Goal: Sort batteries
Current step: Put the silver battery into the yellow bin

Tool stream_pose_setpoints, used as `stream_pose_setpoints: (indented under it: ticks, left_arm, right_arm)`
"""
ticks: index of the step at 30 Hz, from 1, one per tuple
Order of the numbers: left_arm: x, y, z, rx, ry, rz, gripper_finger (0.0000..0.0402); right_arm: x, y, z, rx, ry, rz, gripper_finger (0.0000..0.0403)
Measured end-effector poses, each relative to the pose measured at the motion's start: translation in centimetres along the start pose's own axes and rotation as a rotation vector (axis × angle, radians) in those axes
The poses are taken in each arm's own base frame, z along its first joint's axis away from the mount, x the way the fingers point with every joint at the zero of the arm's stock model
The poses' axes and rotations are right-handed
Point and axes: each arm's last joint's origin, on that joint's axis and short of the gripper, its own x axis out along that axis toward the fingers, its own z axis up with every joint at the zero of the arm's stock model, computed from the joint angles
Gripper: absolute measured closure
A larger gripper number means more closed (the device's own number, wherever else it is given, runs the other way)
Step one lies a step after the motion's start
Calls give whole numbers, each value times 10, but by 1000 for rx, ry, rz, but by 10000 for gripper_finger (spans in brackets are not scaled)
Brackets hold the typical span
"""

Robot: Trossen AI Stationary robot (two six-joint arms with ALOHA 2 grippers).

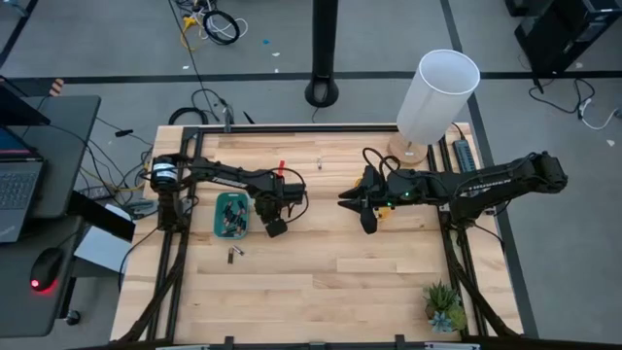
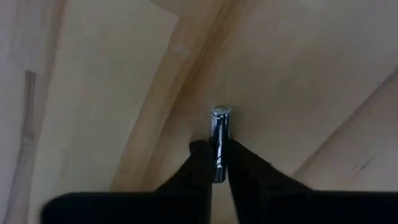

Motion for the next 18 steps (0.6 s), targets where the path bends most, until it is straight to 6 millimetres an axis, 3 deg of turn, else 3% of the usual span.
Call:
stream_pose_setpoints:
  ticks: [2,7,18]
  left_arm:
    - [-1,0,1,-1,-10,-5,378]
    - [-10,-2,6,0,-68,-3,378]
    - [-73,-3,13,-34,-382,-65,397]
  right_arm:
    - [0,0,3,0,0,-6,287]
    - [-1,-1,2,-3,33,-20,287]
    - [-5,-8,-14,37,214,-100,287]
